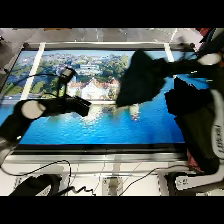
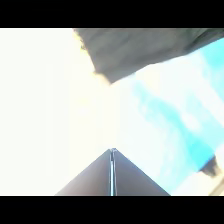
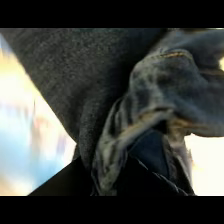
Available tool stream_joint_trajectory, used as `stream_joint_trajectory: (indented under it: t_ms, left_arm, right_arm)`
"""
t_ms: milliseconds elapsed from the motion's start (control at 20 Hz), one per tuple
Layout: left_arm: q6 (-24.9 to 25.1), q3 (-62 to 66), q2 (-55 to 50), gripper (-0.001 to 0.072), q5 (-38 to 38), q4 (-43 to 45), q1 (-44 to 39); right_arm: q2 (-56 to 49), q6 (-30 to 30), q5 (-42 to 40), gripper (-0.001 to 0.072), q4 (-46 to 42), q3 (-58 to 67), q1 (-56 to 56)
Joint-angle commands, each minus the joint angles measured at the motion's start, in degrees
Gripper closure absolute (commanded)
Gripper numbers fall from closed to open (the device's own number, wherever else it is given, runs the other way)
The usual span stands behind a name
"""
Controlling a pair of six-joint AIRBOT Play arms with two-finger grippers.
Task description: Fold the clothes and pants, and hang the long-sleeved shirts on hangers.
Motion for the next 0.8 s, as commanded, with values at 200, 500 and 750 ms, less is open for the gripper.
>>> stream_joint_trajectory:
  t_ms: [200, 500, 750]
  left_arm:
    - [0.1, 0.0, 9.2, 0.0691, 0.6, 0.1, 2.4]
    - [0.1, 0.0, 9.2, 0.0691, 0.5, 0.0, 2.4]
    - [0.1, 0.0, 9.2, 0.0691, 0.5, 0.0, 2.4]
  right_arm:
    - [24.2, 20.6, 3.6, 0.068, -22.1, 0.3, -31.5]
    - [29.7, 22.8, 28.5, 0.068, -49.8, 0.0, -47.8]
    - [29.3, 22.8, 26.5, 0.002, -48.0, -0.3, -52.1]
